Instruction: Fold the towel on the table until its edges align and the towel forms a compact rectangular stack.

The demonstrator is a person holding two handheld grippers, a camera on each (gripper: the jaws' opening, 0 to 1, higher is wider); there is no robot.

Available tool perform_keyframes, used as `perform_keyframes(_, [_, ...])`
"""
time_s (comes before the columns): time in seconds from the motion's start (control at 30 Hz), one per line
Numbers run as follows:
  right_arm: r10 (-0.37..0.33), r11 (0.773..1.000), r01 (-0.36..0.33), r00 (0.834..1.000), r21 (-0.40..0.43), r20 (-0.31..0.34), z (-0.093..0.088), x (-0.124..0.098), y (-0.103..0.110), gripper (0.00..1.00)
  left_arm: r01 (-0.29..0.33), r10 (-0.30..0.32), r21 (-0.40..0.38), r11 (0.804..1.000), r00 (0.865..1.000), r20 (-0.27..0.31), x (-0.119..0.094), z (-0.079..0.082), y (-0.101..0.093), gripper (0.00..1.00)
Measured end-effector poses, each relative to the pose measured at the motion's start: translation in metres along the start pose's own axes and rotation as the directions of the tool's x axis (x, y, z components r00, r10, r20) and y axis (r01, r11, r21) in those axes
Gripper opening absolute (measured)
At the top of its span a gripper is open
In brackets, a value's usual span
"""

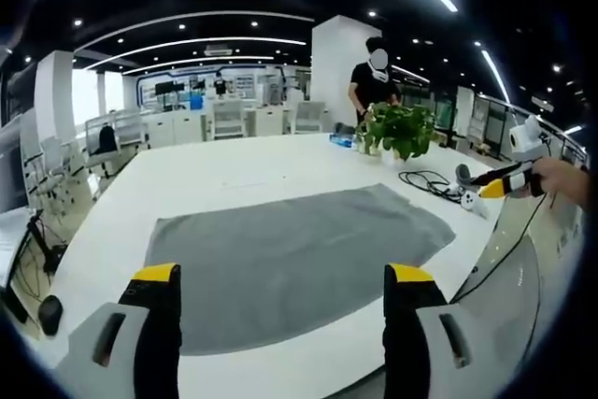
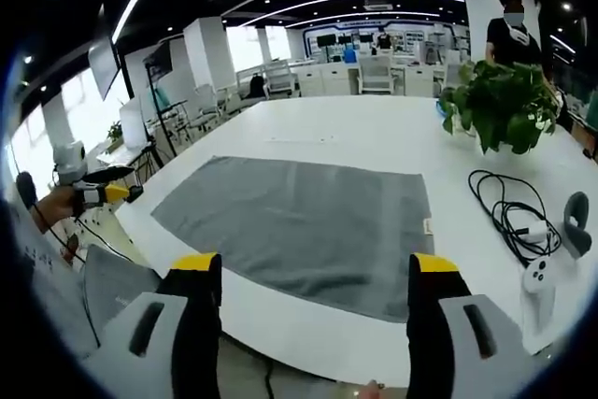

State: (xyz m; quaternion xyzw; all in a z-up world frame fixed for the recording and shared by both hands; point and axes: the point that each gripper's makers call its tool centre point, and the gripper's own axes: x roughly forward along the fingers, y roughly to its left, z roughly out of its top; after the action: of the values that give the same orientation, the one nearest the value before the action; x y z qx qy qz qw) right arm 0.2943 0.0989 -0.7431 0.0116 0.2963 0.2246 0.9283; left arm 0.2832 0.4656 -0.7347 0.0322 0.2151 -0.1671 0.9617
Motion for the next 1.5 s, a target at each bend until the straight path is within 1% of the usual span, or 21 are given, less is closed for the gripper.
perform_keyframes(0.17, [0.002,1.0,-0.002,1.0,0.002,-0.002,-0.001,0.001,0.001,0.82,0.008,-0.008,0.006,1.0,1.0,-0.006,0.001,-0.001,-0.002,0.92])
perform_keyframes(0.37, [0.013,1.0,-0.013,1.0,0.001,-0.004,-0.002,0.003,0.006,0.82,0.013,-0.013,0.002,1.0,1.0,0.0,0.002,-0.001,-0.004,0.91])
perform_keyframes(0.6, [0.015,1.0,-0.015,1.0,0.015,0.0,-0.004,0.003,0.006,0.82,0.023,-0.023,0.004,1.0,1.0,-0.001,0.003,0.0,-0.01,0.91])
perform_keyframes(0.77, [0.033,0.999,-0.033,0.999,0.017,0.008,-0.002,0.004,0.009,0.82,0.038,-0.038,0.003,0.999,0.999,-0.009,0.006,-0.002,-0.014,0.91])
perform_keyframes(0.97, [0.02,1.0,-0.02,1.0,0.0,0.012,0.001,0.002,0.004,0.81,0.048,-0.048,0.008,0.999,0.999,-0.002,0.008,0.001,-0.018,0.91])
perform_keyframes(1.13, [0.007,1.0,-0.008,1.0,0.015,0.027,0.002,0.0,-0.001,0.8,0.06,-0.059,0.01,0.998,0.998,-0.022,0.011,-0.005,-0.02,0.91])
perform_keyframes(1.27, [0.001,1.0,-0.001,0.999,0.011,0.032,0.003,-0.001,-0.004,0.8,0.078,-0.078,0.02,0.997,0.997,-0.017,0.013,-0.002,-0.028,0.91])
perform_keyframes(1.3, [-0.003,1.0,0.003,0.999,0.012,0.032,0.003,-0.002,-0.006,0.8,0.095,-0.094,0.024,0.995,0.995,-0.017,0.016,-0.001,-0.031,0.9])
perform_keyframes(1.4, [-0.009,1.0,0.008,0.999,0.01,0.033,0.005,-0.004,-0.011,0.79,0.112,-0.111,0.022,0.993,0.993,-0.026,0.021,-0.002,-0.036,0.89])
perform_keyframes(1.5, [-0.011,1.0,0.011,0.999,0.0,0.038,0.008,-0.006,-0.016,0.79,0.132,-0.132,0.027,0.991,0.991,-0.017,0.025,0.004,-0.044,0.89])
